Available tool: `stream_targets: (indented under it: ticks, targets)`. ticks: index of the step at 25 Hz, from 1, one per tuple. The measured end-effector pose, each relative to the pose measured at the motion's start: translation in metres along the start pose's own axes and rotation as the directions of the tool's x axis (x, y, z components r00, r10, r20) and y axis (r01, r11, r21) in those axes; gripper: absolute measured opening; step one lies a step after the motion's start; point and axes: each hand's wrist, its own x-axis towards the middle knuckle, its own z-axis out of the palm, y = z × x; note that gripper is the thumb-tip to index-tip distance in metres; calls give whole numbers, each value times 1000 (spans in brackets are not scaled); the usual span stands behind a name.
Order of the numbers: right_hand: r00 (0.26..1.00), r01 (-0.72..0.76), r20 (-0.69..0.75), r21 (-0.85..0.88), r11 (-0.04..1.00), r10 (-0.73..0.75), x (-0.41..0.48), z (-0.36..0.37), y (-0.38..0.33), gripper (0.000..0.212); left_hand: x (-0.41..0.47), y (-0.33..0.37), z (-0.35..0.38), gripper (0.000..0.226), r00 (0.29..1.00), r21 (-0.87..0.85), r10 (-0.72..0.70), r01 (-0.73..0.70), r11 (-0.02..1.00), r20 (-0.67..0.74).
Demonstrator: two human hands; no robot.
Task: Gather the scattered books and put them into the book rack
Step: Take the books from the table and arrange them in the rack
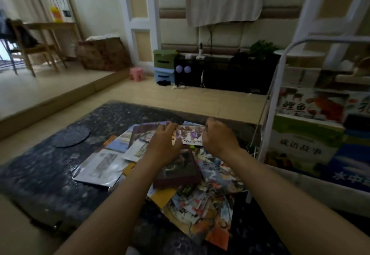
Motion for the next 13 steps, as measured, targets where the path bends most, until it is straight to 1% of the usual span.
stream_targets:
  ticks: [2,4,7,9,11,13]
  targets:
    - [993,-32,110,7,999,31,6,27,-1,44,-4,-26,14,56,998,22,-52,52,998,29]
    - [976,-56,211,-21,998,59,10,54,-2,54,-7,-47,31,58,992,50,-103,99,994,78]
    - [946,-98,298,-104,990,125,13,90,0,52,-10,-69,58,61,979,138,-149,130,982,137]
    - [936,-108,321,-125,986,144,17,109,1,55,-9,-75,74,58,984,189,-139,117,975,111]
    - [921,-101,361,-149,984,149,25,126,3,62,-5,-82,87,53,991,223,-108,89,971,73]
    - [884,-104,434,-178,979,173,30,141,8,72,0,-89,101,52,994,260,-102,86,962,49]
